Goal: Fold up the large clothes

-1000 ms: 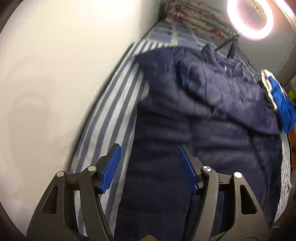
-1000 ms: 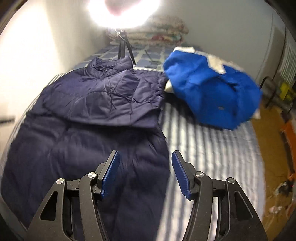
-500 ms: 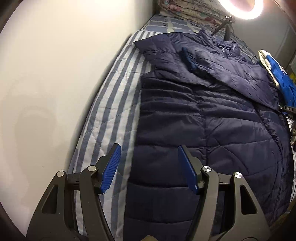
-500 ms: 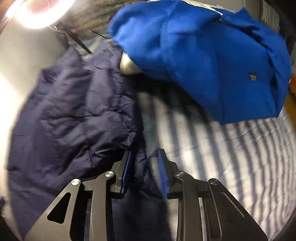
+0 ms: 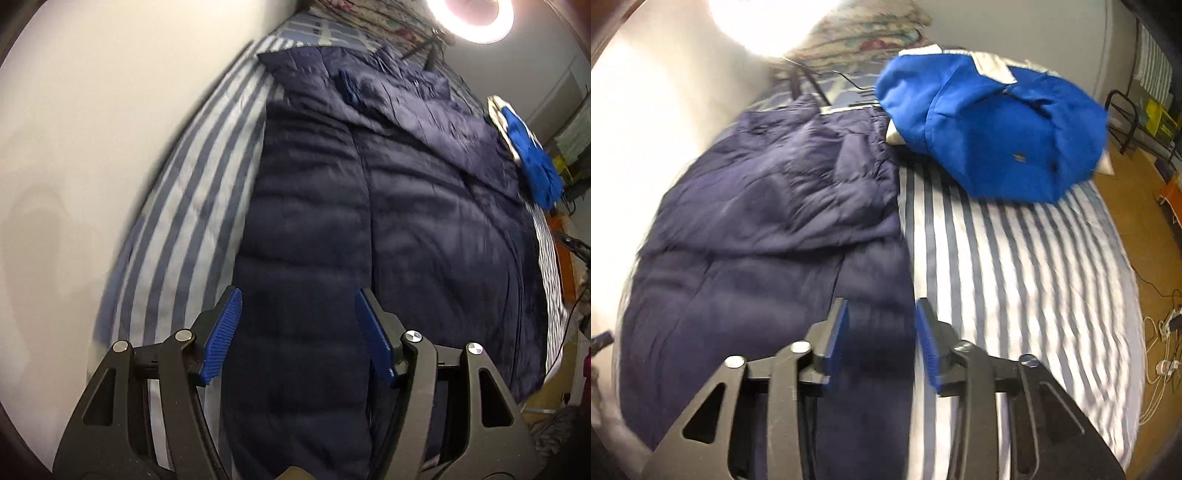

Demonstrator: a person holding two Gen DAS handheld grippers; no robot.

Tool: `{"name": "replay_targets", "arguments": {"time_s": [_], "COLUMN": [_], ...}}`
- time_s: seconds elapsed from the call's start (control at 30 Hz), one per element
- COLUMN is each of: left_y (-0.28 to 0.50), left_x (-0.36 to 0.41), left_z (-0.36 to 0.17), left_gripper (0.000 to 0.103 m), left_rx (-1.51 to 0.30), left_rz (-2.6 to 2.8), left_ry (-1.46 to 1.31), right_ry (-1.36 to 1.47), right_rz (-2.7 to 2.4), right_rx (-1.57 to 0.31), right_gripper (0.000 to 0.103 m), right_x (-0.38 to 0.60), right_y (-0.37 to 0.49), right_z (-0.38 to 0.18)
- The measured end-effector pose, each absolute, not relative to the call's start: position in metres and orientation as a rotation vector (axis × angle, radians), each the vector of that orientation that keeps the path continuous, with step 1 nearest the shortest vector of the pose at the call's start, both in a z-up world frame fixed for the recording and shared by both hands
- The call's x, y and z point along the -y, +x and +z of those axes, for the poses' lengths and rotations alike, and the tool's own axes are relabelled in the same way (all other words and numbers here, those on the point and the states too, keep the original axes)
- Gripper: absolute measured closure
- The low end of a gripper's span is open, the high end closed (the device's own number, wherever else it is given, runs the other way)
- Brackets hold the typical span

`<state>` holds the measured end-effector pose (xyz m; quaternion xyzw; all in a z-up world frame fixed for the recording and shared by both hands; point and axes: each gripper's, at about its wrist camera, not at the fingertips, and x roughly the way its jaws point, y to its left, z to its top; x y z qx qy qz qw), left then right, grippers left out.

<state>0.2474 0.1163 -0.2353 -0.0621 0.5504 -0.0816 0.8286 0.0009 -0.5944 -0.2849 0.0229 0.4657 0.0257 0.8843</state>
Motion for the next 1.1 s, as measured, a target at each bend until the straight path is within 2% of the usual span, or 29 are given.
{"name": "replay_targets", "arguments": {"time_s": [0.13,0.2,0.27,0.47,0.57,0.77,1.0,1.1], "left_y": [0.216,0.204,0.193,0.166,0.159,0.160,0.154,0.159], "left_x": [-0.120,-0.127,-0.135,-0.146,-0.152,-0.158,-0.168,-0.159], "left_z": [-0.240,-0.243,-0.251,-0.276,-0.276,-0.274,-0.276,-0.271], "left_gripper": [0.037,0.037,0.037,0.037,0.037,0.037,0.037,0.037], "left_rx": [-1.207,-1.219,-1.242,-1.298,-1.300,-1.299,-1.345,-1.397], "left_rz": [-0.192,-0.194,-0.165,-0.148,-0.138,-0.134,-0.113,-0.102], "left_ry": [-0.132,-0.171,-0.225,-0.331,-0.386,-0.431,-0.524,-0.419], "right_ry": [0.046,0.051,0.067,0.154,0.278,0.188,0.212,0.240], "right_rz": [0.086,0.095,0.110,0.104,0.047,0.087,0.081,0.092], "right_rx": [-0.957,-0.957,-0.964,-1.095,-1.217,-1.133,-1.146,-1.161], "right_gripper": [0.054,0.044,0.041,0.041,0.041,0.041,0.041,0.041], "right_x": [0.597,0.598,0.599,0.604,0.610,0.602,0.621,0.629], "right_y": [-0.063,-0.087,-0.114,-0.164,-0.167,-0.169,-0.156,-0.150], "right_z": [-0.271,-0.268,-0.269,-0.305,-0.314,-0.292,-0.319,-0.330]}}
